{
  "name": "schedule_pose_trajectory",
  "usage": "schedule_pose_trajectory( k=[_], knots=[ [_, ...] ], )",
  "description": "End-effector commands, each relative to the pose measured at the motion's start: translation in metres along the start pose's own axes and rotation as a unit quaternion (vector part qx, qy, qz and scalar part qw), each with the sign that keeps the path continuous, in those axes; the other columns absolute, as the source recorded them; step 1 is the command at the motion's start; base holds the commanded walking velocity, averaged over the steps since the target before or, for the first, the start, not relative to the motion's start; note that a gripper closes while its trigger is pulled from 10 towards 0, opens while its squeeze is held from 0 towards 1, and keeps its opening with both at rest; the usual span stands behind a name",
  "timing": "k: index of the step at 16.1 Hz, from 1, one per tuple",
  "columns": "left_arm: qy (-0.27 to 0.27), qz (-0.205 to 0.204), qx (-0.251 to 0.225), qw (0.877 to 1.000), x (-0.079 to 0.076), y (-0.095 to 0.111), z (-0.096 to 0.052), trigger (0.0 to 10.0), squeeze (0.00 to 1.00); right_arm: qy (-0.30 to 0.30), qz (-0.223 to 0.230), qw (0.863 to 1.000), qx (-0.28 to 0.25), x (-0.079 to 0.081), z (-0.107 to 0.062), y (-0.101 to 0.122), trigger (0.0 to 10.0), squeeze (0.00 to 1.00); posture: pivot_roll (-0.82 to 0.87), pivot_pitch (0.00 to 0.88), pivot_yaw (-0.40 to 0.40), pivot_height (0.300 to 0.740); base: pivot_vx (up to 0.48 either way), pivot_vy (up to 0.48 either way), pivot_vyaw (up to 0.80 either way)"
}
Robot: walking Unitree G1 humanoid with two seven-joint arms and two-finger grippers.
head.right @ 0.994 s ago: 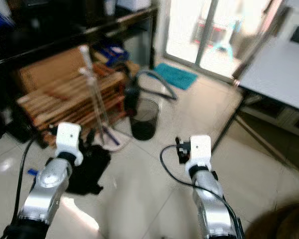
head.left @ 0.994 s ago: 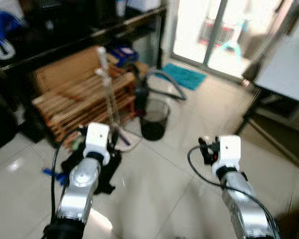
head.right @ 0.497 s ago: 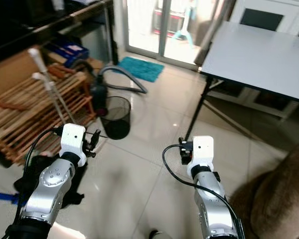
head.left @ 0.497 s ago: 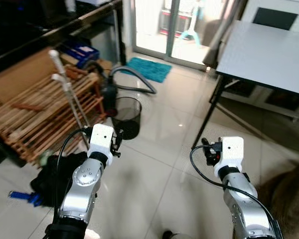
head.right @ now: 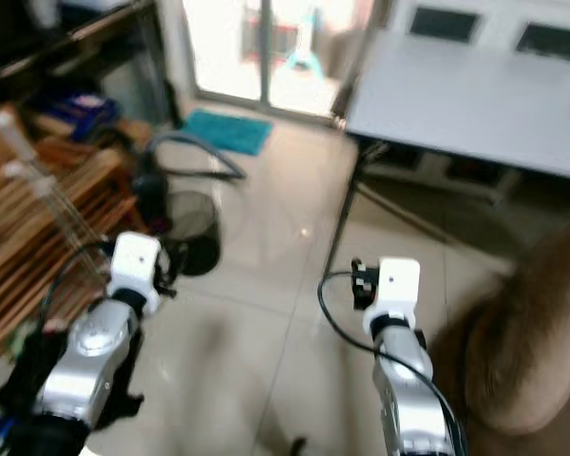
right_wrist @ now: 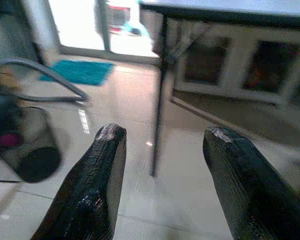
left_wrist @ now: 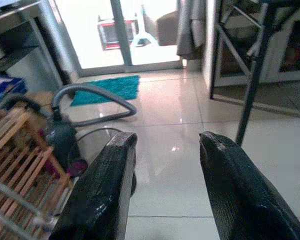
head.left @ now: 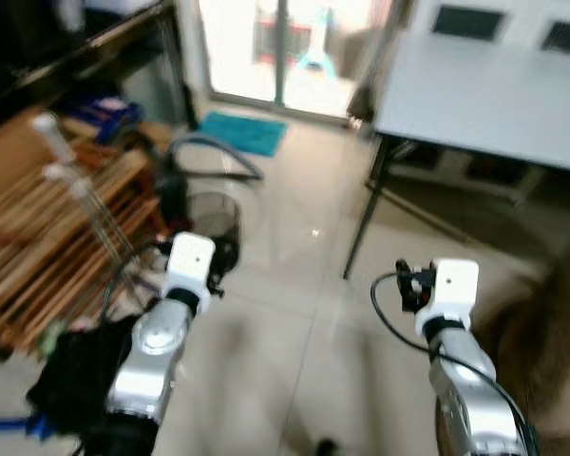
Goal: Move the pillow to the sofa from floor
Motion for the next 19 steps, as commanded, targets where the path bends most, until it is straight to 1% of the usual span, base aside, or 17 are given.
schedule_pose_trajectory(
  k=[1, 5, 7, 9, 10, 14, 19],
  knots=[
    [-0.011, 0.004, -0.004, 1.000, -0.006, 0.003, 0.002, 10.0, 0.00, -0.015, 0.007, 1.000, 0.001, -0.008, -0.002, 0.002, 10.0, 0.00, -0.03, 0.000, 0.040, 0.740, 0.000, 0.000, -0.80],
    [-0.020, 0.004, -0.007, 1.000, -0.009, 0.006, 0.004, 10.0, 0.00, -0.030, 0.009, 0.999, 0.011, -0.011, -0.003, 0.000, 10.0, 0.00, -0.04, 0.000, 0.048, 0.740, 0.000, 0.000, -0.80],
    [-0.022, 0.004, -0.007, 1.000, -0.009, 0.006, 0.005, 10.0, 0.00, -0.037, -0.007, 0.999, 0.013, -0.013, -0.004, 0.000, 10.0, 0.00, -0.04, 0.000, 0.049, 0.740, 0.000, 0.000, -0.80],
    [-0.018, 0.005, -0.004, 1.000, -0.007, 0.003, 0.004, 10.0, 0.00, -0.057, -0.033, 0.998, 0.000, -0.020, -0.004, 0.004, 10.0, 0.00, -0.04, 0.000, 0.048, 0.740, 0.000, 0.000, -0.80],
    [-0.014, 0.003, -0.005, 1.000, -0.006, 0.003, 0.004, 10.0, 0.00, -0.059, -0.038, 0.998, 0.000, -0.021, -0.004, 0.004, 10.0, 0.00, -0.04, 0.000, 0.048, 0.740, 0.000, 0.000, -0.80],
    [-0.010, 0.004, -0.013, 1.000, -0.003, 0.006, 0.004, 10.0, 0.00, -0.049, -0.027, 0.998, 0.011, -0.020, -0.006, 0.001, 10.0, 0.00, -0.05, 0.000, 0.045, 0.740, 0.000, 0.000, -0.80],
    [-0.018, 0.006, -0.019, 1.000, -0.006, 0.008, 0.003, 10.0, 0.00, -0.047, -0.029, 0.998, 0.011, -0.017, -0.007, 0.000, 10.0, 0.00, -0.05, 0.000, 0.044, 0.740, 0.000, -0.442, -0.80]
  ],
)
Point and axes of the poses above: a point about 5 cm out from each wrist's last joint towards the gripper, its own z axis pointing out of the wrist towards the gripper, its own y axis along the axis of the wrist's last joint, x = y × z, the point moved 6 cm from there along z, pointing out of the wrist towards the gripper, and after that the axes turned 7 degrees about z, right-handed, at the moved point
